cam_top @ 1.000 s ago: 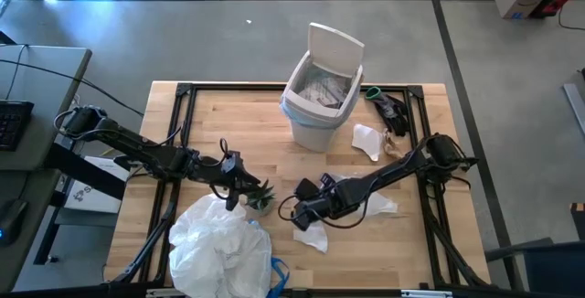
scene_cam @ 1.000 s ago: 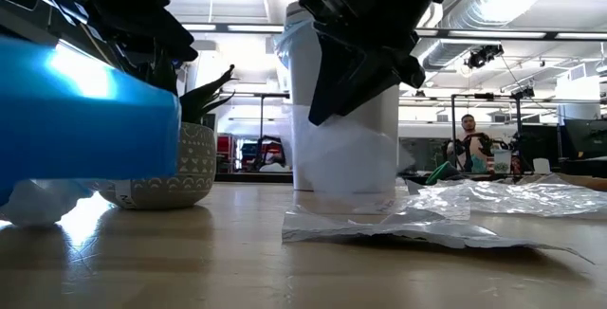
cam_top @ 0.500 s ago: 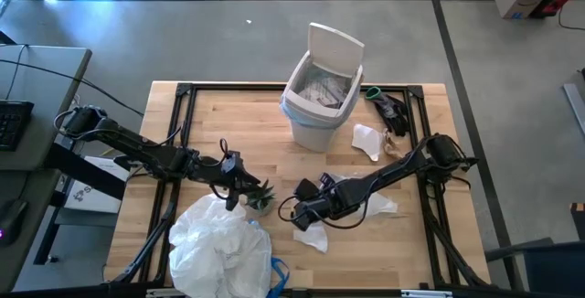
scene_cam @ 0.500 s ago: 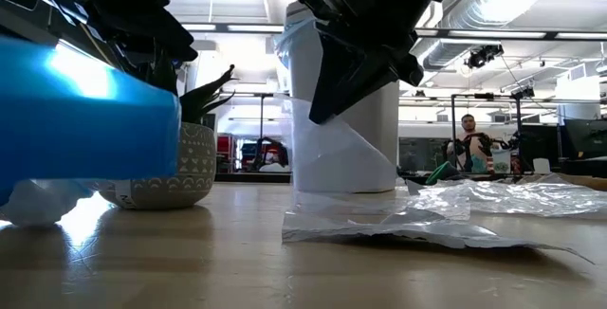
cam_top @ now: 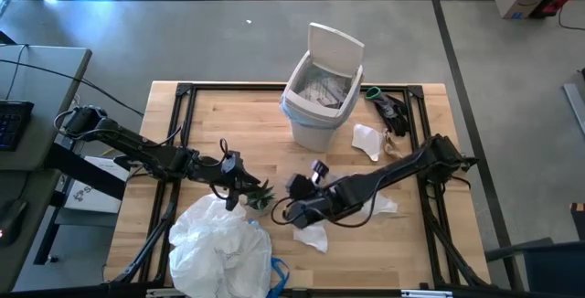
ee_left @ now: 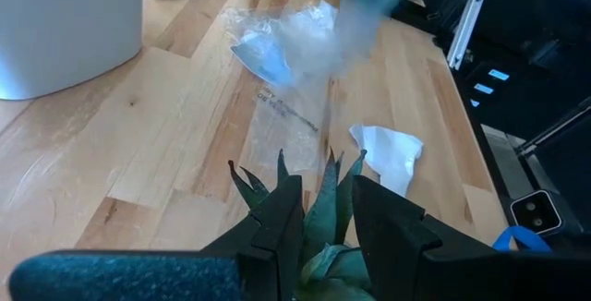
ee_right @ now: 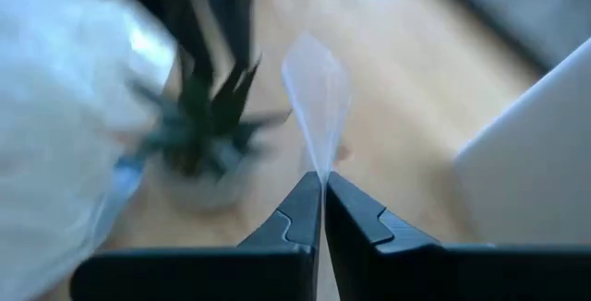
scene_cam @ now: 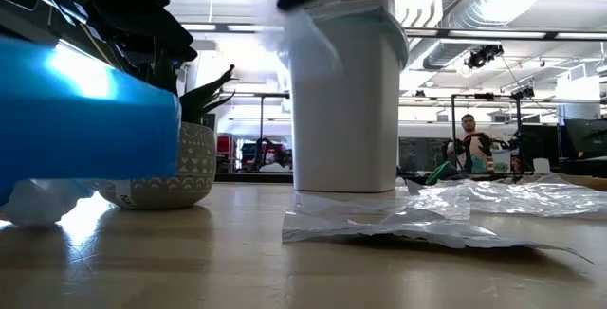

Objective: Place trash/remove bag and relplace
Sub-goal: Put the transparent plastic into the trash bin

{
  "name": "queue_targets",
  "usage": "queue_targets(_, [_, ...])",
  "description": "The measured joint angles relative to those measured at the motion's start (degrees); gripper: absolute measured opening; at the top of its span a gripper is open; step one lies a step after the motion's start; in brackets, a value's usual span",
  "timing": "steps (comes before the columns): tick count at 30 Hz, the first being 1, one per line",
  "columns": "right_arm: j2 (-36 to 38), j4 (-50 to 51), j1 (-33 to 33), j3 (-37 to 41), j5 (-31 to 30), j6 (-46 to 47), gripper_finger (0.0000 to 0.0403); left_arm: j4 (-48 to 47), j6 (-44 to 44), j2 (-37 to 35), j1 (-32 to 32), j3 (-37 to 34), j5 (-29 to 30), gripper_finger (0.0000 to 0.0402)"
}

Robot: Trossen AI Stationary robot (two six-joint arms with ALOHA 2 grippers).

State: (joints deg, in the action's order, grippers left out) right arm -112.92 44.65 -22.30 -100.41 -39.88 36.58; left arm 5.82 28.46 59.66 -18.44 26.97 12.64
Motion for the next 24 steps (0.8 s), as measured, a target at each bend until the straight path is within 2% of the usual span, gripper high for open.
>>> queue_targets(6, [0.00,8.47,1.62,-15.24,-8.97,-10.70,0.0000,0.02,-0.05,-0.02,0.04,0.01,0.13,0.0080])
queue_targets(10, [0.09,12.30,4.80,-24.40,-12.53,-16.99,0.0000,0.02,-0.54,-0.02,0.04,0.01,0.13,0.0080])
queue_targets(14, [0.09,17.37,9.83,-31.87,-13.94,-19.28,0.0000,0.02,-0.57,-0.02,0.04,0.01,0.14,0.0080])
queue_targets(16, [0.10,19.77,13.04,-34.74,-14.12,-19.90,0.0000,0.00,-0.58,-0.02,0.02,0.01,0.13,0.0080])
queue_targets(18, [1.49,18.99,16.30,-33.88,-13.68,-20.93,0.0000,-0.04,-0.58,-0.02,0.02,0.01,0.13,0.0080])
queue_targets(24, [2.64,25.84,26.73,-33.63,-5.15,-16.05,0.0000,-0.07,-1.08,0.00,0.02,0.05,0.07,0.0080])
